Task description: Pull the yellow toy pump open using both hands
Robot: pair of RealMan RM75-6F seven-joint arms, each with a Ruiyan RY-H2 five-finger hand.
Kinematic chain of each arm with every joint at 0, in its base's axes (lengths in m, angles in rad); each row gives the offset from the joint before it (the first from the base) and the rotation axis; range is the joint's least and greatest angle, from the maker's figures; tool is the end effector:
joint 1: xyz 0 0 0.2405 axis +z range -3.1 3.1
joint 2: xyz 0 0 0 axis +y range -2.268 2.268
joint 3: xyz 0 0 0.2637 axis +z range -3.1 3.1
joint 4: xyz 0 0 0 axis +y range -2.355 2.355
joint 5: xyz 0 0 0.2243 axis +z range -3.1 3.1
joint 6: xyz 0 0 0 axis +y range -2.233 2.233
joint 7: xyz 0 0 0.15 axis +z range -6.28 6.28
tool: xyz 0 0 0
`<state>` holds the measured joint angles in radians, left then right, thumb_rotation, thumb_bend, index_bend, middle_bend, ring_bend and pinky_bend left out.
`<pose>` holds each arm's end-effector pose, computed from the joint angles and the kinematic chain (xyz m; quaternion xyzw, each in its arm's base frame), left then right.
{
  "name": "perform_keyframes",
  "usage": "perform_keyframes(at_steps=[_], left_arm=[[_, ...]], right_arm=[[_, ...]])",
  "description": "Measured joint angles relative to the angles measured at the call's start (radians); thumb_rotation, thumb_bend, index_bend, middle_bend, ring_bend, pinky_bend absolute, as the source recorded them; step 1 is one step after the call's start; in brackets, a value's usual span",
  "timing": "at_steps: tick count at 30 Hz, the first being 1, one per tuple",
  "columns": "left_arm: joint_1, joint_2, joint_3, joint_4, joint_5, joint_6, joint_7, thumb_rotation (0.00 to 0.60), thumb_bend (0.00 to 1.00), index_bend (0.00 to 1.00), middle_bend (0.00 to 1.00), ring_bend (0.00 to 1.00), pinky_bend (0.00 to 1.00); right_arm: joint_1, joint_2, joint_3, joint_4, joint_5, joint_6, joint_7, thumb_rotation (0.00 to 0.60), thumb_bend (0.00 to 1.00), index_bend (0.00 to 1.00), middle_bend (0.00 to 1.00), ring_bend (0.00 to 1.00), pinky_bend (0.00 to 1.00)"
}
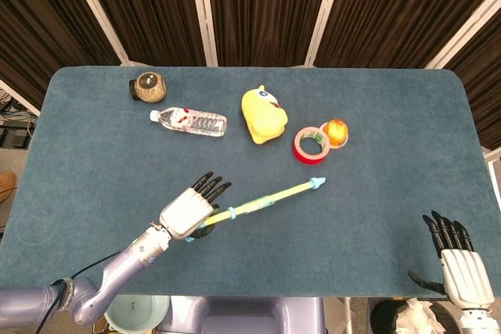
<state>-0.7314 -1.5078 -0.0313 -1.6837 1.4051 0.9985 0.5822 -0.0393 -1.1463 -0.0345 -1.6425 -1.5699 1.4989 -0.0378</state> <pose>-0.1104 0.2789 -0.0451 -0.8503 -0.1946 -0.3600 0.3310 -0.3290 -0.1286 0.1240 0.5993 -0.4359 0.3507 0.5726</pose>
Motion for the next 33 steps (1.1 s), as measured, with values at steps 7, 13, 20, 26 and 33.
perform_keyframes(at_steps=[7, 13, 20, 26, 33], left_arm=[[-0.011, 0.017, 0.0, -0.041, 0.039, -0.003, -0.031, 0.6, 0.39, 0.59, 0.04, 0.0, 0.0], [-0.023, 0.023, 0.005, -0.047, 0.095, -0.006, -0.08, 0.6, 0.39, 0.59, 0.04, 0.0, 0.0], [-0.04, 0.04, -0.002, -0.045, 0.124, -0.013, -0.122, 0.6, 0.39, 0.59, 0.04, 0.0, 0.0], [-0.048, 0.051, -0.008, -0.054, 0.128, -0.022, -0.121, 0.6, 0.39, 0.59, 0.04, 0.0, 0.0], [-0.051, 0.054, -0.012, -0.06, 0.12, -0.029, -0.12, 0.6, 0.39, 0.59, 0.04, 0.0, 0.0]], right_arm=[[0.002, -0.001, 0.003, -0.002, 0.003, 0.0, 0.0, 0.6, 0.17, 0.0, 0.0, 0.0, 0.0], [0.005, -0.002, 0.005, -0.005, 0.006, -0.006, -0.001, 0.6, 0.17, 0.06, 0.0, 0.0, 0.0], [0.033, -0.02, 0.022, -0.039, 0.008, -0.033, -0.029, 0.6, 0.23, 0.29, 0.02, 0.0, 0.0], [0.075, -0.065, 0.055, -0.096, 0.064, -0.095, -0.089, 0.6, 0.27, 0.36, 0.05, 0.0, 0.0], [0.125, -0.148, 0.096, -0.129, 0.134, -0.15, -0.203, 0.6, 0.3, 0.4, 0.06, 0.0, 0.0]])
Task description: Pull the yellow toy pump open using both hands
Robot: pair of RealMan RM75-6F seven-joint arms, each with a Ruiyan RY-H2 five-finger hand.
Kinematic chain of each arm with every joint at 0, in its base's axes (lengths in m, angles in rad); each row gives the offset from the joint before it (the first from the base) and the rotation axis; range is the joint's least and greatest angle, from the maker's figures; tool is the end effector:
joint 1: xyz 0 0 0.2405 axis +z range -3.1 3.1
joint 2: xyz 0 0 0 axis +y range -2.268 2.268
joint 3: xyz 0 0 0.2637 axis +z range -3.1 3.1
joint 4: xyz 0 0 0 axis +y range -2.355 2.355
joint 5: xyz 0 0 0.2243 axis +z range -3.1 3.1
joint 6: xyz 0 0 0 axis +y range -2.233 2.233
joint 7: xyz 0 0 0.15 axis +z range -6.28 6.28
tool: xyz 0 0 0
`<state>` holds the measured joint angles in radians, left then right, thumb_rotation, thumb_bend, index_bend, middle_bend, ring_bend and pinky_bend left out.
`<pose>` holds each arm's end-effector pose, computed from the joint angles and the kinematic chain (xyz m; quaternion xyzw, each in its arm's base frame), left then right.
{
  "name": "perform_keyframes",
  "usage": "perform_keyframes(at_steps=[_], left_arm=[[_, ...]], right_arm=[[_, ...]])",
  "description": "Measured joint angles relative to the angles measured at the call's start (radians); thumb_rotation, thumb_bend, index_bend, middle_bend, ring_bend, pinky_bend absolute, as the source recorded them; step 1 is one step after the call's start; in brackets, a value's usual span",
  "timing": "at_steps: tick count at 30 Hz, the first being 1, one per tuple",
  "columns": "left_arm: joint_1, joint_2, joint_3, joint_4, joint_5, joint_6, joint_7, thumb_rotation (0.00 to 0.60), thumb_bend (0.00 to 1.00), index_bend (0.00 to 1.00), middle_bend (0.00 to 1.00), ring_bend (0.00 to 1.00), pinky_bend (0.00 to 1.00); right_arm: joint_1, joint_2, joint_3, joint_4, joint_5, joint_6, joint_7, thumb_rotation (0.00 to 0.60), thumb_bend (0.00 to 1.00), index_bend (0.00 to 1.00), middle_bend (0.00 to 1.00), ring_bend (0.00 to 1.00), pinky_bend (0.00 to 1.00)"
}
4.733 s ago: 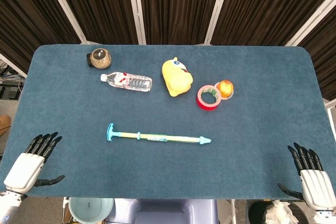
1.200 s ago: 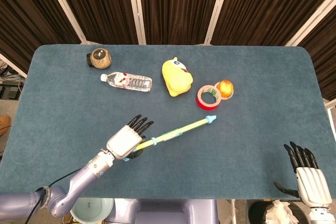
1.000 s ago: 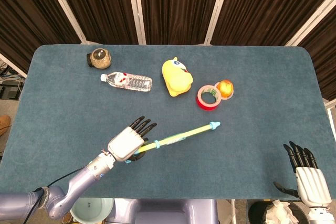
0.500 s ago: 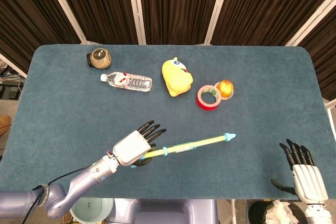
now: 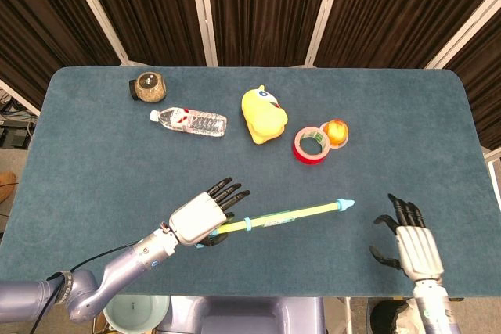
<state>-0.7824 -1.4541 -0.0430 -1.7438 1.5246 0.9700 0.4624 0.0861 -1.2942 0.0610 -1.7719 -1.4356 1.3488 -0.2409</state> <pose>-0.0807 0.2728 -0.0322 -0.8577 -0.1725 -0.4018 0.2704 -0.2753 -0.1847 0.0664 0.6022 -0.4622 0.3714 0.5346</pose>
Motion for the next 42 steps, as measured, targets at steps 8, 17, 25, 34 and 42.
perform_keyframes(at_steps=[8, 17, 25, 34, 42], left_arm=[[-0.002, -0.002, 0.001, 0.006, 0.001, -0.004, -0.014, 0.6, 0.39, 0.6, 0.05, 0.0, 0.0], [0.001, -0.012, 0.01, 0.019, 0.008, -0.002, -0.026, 0.6, 0.39, 0.6, 0.05, 0.0, 0.0], [-0.003, -0.01, 0.009, 0.014, 0.02, -0.001, -0.03, 0.6, 0.39, 0.6, 0.05, 0.0, 0.0], [-0.008, -0.01, 0.007, 0.01, 0.026, -0.004, -0.031, 0.6, 0.39, 0.6, 0.05, 0.0, 0.0], [-0.008, -0.012, 0.006, 0.012, 0.03, -0.001, -0.035, 0.6, 0.39, 0.6, 0.05, 0.0, 0.0]], right_arm=[[0.047, -0.095, 0.04, -0.003, 0.072, -0.029, -0.106, 0.6, 0.32, 0.41, 0.06, 0.0, 0.0], [0.089, -0.18, 0.068, 0.015, 0.138, -0.042, -0.2, 0.6, 0.32, 0.35, 0.06, 0.0, 0.0], [0.114, -0.231, 0.081, 0.032, 0.163, -0.04, -0.233, 0.6, 0.32, 0.33, 0.06, 0.0, 0.0], [0.128, -0.274, 0.081, 0.049, 0.178, -0.033, -0.237, 0.6, 0.32, 0.33, 0.06, 0.0, 0.0], [0.135, -0.299, 0.081, 0.051, 0.203, -0.028, -0.249, 0.6, 0.35, 0.37, 0.06, 0.0, 0.0]])
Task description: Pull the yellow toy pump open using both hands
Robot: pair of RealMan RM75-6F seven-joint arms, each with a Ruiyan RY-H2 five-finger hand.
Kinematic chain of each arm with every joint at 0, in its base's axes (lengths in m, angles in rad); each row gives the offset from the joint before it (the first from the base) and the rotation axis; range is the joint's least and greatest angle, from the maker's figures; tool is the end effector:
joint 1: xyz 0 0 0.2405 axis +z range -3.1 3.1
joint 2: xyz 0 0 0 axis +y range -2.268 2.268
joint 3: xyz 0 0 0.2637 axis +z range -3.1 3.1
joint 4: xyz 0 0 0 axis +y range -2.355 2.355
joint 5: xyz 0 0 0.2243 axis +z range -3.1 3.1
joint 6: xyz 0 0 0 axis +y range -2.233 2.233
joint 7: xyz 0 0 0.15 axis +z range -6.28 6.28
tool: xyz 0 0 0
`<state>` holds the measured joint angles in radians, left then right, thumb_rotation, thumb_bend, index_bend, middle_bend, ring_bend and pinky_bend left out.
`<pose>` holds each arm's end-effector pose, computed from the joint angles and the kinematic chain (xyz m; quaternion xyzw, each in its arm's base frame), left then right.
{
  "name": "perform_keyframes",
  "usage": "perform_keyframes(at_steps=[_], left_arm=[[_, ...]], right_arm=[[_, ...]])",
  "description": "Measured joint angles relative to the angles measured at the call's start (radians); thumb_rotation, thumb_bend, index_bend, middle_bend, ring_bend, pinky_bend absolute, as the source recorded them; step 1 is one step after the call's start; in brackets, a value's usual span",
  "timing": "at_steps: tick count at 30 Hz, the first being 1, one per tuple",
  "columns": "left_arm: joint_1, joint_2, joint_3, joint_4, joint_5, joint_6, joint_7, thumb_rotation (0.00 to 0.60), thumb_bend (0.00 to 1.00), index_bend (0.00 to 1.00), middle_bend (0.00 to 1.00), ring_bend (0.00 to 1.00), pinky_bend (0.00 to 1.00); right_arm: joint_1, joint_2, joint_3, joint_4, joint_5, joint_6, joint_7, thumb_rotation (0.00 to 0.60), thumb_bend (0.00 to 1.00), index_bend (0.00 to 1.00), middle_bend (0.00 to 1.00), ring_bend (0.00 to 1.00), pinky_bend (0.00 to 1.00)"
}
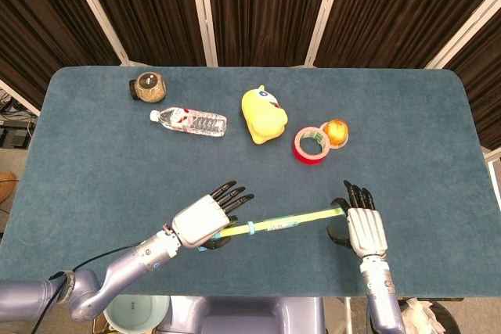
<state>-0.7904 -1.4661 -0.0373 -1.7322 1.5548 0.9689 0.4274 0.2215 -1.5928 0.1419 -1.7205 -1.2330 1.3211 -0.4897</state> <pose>-0.0773 0.2699 -0.0360 -0.8591 -0.1717 -0.4093 0.2548 -0.2223 -0.2277 -0.0090 0.5948 -0.4788 0.3722 0.5276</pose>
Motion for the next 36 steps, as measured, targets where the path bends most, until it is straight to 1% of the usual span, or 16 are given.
perform_keyframes(at_steps=[9, 21, 25, 28, 36], left_arm=[[-0.004, 0.006, -0.004, -0.002, 0.0, -0.003, -0.003, 0.6, 0.39, 0.6, 0.05, 0.0, 0.0], [-0.008, 0.006, -0.01, -0.01, -0.002, -0.004, 0.001, 0.6, 0.39, 0.61, 0.05, 0.0, 0.0], [-0.008, 0.009, -0.012, -0.013, -0.004, -0.003, 0.003, 0.6, 0.39, 0.61, 0.05, 0.0, 0.0], [-0.006, 0.012, -0.01, -0.015, -0.003, -0.001, 0.003, 0.6, 0.39, 0.61, 0.05, 0.0, 0.0], [-0.002, 0.017, -0.007, -0.012, 0.001, 0.007, -0.009, 0.6, 0.39, 0.61, 0.05, 0.0, 0.0]], right_arm=[[0.006, -0.018, -0.001, 0.01, 0.018, 0.009, -0.006, 0.6, 0.39, 0.45, 0.07, 0.0, 0.0], [0.012, -0.021, 0.009, 0.001, 0.046, 0.016, -0.005, 0.6, 0.39, 0.46, 0.07, 0.0, 0.0], [0.015, -0.018, 0.01, -0.003, 0.049, 0.018, -0.007, 0.6, 0.39, 0.55, 0.1, 0.01, 0.0], [0.015, -0.017, 0.012, 0.0, 0.042, 0.026, 0.002, 0.6, 0.4, 0.59, 0.11, 0.01, 0.0], [0.016, -0.007, 0.029, 0.011, 0.039, 0.05, 0.011, 0.6, 0.4, 0.63, 0.12, 0.01, 0.0]])
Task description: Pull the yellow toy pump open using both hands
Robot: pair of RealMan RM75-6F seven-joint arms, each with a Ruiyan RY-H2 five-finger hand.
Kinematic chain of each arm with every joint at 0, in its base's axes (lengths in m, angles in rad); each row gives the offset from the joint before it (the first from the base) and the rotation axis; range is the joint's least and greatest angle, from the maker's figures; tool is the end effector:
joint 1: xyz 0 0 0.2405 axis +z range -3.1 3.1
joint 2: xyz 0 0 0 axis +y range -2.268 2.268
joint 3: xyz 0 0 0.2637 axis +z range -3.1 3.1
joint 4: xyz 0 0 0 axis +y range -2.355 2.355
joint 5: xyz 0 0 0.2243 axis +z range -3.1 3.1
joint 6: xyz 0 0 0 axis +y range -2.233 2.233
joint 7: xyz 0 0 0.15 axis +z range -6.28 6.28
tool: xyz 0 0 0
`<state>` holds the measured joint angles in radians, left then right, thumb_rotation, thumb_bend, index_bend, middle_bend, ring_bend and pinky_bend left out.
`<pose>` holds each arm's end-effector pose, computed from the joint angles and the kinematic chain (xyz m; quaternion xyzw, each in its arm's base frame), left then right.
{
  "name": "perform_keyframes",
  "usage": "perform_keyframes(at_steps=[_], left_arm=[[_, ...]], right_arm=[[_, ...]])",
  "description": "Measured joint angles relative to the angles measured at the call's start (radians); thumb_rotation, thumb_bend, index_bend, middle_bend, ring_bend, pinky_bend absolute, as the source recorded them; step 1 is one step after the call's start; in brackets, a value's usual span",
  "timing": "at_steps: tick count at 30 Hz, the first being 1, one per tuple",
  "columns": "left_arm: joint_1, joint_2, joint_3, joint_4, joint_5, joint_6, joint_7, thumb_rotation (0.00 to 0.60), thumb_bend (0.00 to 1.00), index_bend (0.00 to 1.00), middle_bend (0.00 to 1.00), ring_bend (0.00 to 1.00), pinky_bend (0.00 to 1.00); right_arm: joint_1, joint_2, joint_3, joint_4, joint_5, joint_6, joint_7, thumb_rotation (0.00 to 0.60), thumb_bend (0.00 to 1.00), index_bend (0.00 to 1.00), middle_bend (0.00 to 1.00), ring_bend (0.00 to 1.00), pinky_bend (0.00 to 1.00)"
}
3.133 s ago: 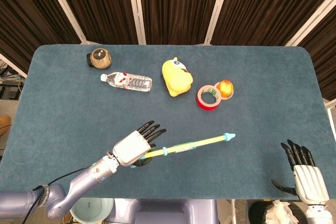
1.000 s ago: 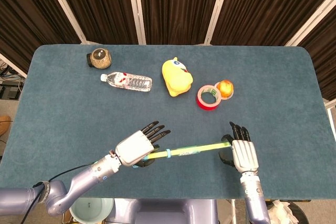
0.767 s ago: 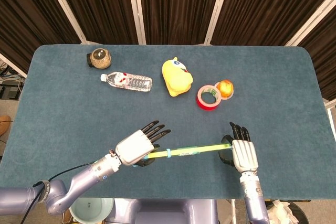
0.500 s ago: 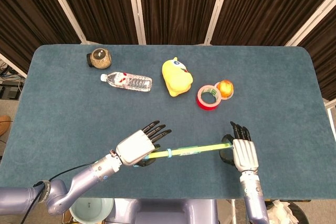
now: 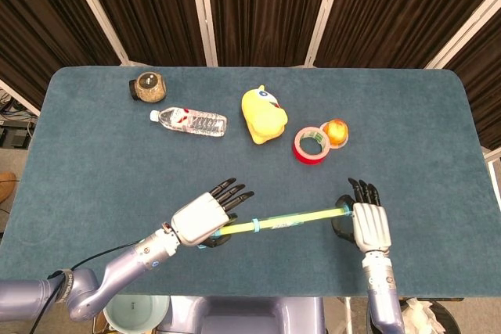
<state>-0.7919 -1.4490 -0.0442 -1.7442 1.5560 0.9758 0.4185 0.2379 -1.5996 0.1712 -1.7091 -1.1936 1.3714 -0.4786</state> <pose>-0.0756 0.2724 -0.0298 -0.8557 -0.1720 -0.4146 0.2575 -0.2256 -0.2387 0.0005 0.5644 -0.4793 0.3831 0.5522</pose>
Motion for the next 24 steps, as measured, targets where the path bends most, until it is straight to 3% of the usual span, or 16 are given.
perform_keyframes(at_steps=[24], left_arm=[[0.06, 0.088, 0.059, -0.003, 0.058, 0.066, -0.077, 0.6, 0.39, 0.61, 0.06, 0.0, 0.0]], right_arm=[[-0.011, 0.137, 0.096, 0.07, 0.088, 0.028, 0.053, 0.6, 0.4, 0.66, 0.12, 0.01, 0.0]])
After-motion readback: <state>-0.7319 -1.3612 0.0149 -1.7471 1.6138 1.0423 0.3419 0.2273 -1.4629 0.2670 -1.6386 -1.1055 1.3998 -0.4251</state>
